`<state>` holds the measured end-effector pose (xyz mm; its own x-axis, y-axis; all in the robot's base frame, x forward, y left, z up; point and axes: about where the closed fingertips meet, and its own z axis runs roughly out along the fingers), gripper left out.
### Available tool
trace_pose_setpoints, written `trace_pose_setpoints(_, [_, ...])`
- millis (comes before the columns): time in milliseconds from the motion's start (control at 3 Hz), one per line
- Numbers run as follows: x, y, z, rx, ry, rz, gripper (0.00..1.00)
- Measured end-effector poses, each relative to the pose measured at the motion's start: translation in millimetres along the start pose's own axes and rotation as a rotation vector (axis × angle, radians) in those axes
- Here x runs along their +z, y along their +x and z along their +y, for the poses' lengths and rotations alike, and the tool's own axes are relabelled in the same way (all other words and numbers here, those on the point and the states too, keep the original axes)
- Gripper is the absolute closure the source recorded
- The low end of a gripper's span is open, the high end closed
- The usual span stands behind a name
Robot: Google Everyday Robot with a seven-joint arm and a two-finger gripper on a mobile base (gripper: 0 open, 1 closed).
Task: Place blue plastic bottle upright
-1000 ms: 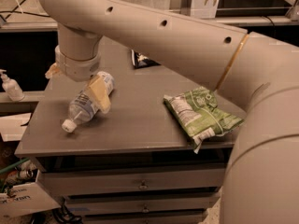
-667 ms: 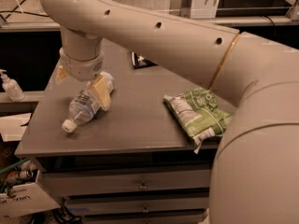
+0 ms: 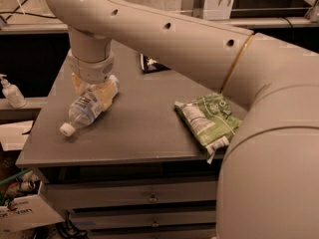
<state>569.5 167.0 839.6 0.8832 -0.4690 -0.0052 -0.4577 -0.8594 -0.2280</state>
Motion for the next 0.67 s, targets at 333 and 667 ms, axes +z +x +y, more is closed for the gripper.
trace_pose_setpoints(333, [-8.7,-10.9,-6.2,0.054,-0.007,-0.025,0.87])
trace_pose_setpoints(667, [-18.7,-28.4,-14.5,0.143,0.03,-0.148,1.0])
